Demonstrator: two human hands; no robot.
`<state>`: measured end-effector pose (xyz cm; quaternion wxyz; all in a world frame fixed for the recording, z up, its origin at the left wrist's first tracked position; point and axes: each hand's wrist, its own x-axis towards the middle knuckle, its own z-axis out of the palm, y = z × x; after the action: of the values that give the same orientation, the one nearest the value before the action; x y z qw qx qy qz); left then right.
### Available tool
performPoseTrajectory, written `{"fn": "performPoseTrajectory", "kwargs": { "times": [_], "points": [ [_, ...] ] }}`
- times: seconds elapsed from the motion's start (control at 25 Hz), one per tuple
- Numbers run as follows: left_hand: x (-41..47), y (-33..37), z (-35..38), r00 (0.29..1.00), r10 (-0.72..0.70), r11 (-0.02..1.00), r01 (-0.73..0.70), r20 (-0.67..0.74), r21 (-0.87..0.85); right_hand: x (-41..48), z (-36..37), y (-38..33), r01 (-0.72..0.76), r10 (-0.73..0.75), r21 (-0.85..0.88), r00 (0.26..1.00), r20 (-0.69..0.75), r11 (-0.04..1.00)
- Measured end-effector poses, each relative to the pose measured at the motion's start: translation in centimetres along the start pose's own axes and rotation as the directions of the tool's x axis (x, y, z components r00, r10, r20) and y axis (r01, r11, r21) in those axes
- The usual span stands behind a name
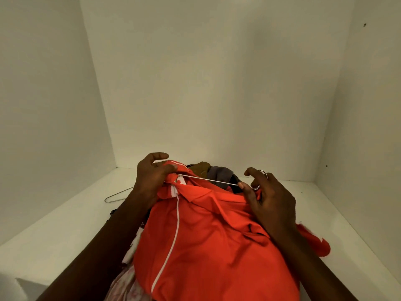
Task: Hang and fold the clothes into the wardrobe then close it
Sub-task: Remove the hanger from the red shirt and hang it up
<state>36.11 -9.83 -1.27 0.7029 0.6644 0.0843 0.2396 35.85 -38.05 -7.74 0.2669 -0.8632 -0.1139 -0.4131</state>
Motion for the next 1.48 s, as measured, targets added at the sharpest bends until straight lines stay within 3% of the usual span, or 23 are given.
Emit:
{"fn": "performPoseTrajectory", "kwargs": {
  "times": [0.16, 0.28, 0.36, 0.56, 0.68, 0.76, 0.84, 1.0, 1.28, 1.48],
  "points": [
    [-0.1, 1.8, -0.5, 0.956, 0.293, 0.936, -0.287, 0.003, 0.205, 0.7, -0.4, -0.7, 0.0, 0.0, 0.055, 1.0, 0.012, 0.999],
    [0.4, 3.9, -0.9, 0.913, 0.404, 0.806, -0.383, 0.054, 0.452, 1.5, -1.5, -1.6, 0.027, -0.026, 0.037, 1.0, -0.011, 0.999],
    [1.5, 5.2, -1.8, 0.914, 0.369, 0.716, -0.394, 0.167, 0.576, 2.3, -2.5, -2.3, 0.05, -0.05, -0.009, 0.998, -0.04, 0.999],
    [3.7, 6.9, -4.5, 0.908, 0.064, 0.661, -0.349, 0.413, 0.665, 4.5, -3.6, -3.6, 0.052, -0.051, -0.043, 0.998, 0.025, 0.998],
    [5.2, 6.5, -5.4, 0.915, 0.094, 0.704, -0.339, 0.391, 0.624, 5.4, -3.8, -4.3, 0.012, -0.02, 0.077, 0.994, 0.104, 0.997],
    [5.9, 5.8, -5.7, 0.933, 0.023, 0.892, -0.182, 0.359, 0.415, 5.7, -4.1, -4.9, -0.012, -0.002, 0.122, 0.993, 0.115, 0.992],
    [6.1, 5.0, -5.7, 0.927, -0.097, 0.983, 0.031, 0.363, 0.183, 5.7, -4.4, -5.5, -0.023, 0.009, 0.178, 0.997, 0.079, 0.984],
    [7.0, 2.9, -6.5, 0.905, -0.153, 0.987, 0.123, 0.396, 0.1, 5.2, -4.2, -6.1, -0.066, 0.041, 0.383, 0.996, 0.073, 0.921],
    [7.9, 1.9, -7.1, 0.869, -0.131, 0.987, 0.07, 0.477, 0.143, 4.2, -3.0, -6.2, -0.165, 0.143, 0.537, 0.986, 0.083, 0.827],
    [8.0, 2.0, -7.5, 0.887, -0.073, 0.997, 0.051, 0.456, 0.061, 4.1, -2.6, -7.1, -0.187, 0.132, 0.408, 0.978, 0.159, 0.894]
  ]
}}
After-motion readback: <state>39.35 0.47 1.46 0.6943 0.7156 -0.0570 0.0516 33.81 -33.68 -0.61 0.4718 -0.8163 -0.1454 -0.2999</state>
